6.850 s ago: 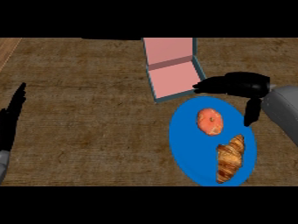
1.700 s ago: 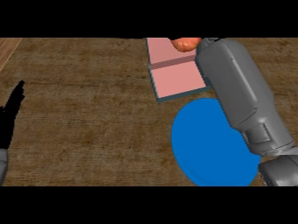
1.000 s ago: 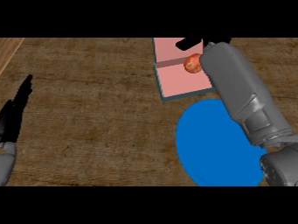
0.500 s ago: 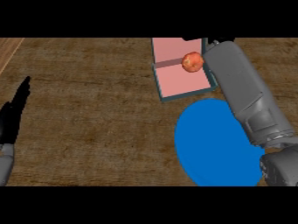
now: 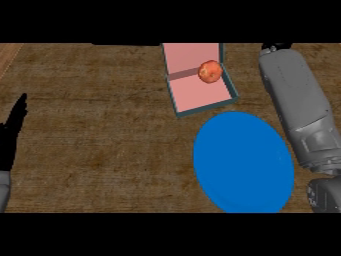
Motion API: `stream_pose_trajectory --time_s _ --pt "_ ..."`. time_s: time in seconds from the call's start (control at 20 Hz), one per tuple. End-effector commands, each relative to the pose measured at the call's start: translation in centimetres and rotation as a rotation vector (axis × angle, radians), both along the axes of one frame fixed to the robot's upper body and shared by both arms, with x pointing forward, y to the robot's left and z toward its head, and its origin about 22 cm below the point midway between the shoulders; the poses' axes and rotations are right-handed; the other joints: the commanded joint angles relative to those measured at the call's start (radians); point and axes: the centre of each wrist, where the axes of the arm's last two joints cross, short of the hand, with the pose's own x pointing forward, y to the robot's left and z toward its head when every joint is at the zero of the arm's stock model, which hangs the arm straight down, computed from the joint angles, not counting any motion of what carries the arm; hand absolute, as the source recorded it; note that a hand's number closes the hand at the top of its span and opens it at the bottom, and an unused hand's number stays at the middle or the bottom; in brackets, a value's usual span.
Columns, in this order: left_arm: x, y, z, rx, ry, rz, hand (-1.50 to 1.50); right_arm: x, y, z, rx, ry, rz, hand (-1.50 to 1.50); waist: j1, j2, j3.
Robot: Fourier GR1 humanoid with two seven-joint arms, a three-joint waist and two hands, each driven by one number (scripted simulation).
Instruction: Pick the squash from the plate and place it in the cardboard box
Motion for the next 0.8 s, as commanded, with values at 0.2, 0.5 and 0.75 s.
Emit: stream_pose_trajectory --time_s 0.2,0.5,0.75 --pt "-1.8 2.1 -0.5 -0.011 0.046 0.047 0.00 -2.4 -7.4 -1.8 0.034 -0.008 -0.045 -1.50 -0.050 -0.021 -0.001" --pt "-1.1 2.5 -1.0 0.008 0.036 0.074 0.00 -6.4 -13.0 -2.1 -0.002 0.029 -0.018 -1.50 -0.066 -0.021 -0.002" --pt "-2.3 1.8 -0.1 0.008 0.022 0.047 0.00 -11.5 -17.0 -3.5 -0.061 0.132 0.028 -1.50 -0.054 -0.020 -0.001"
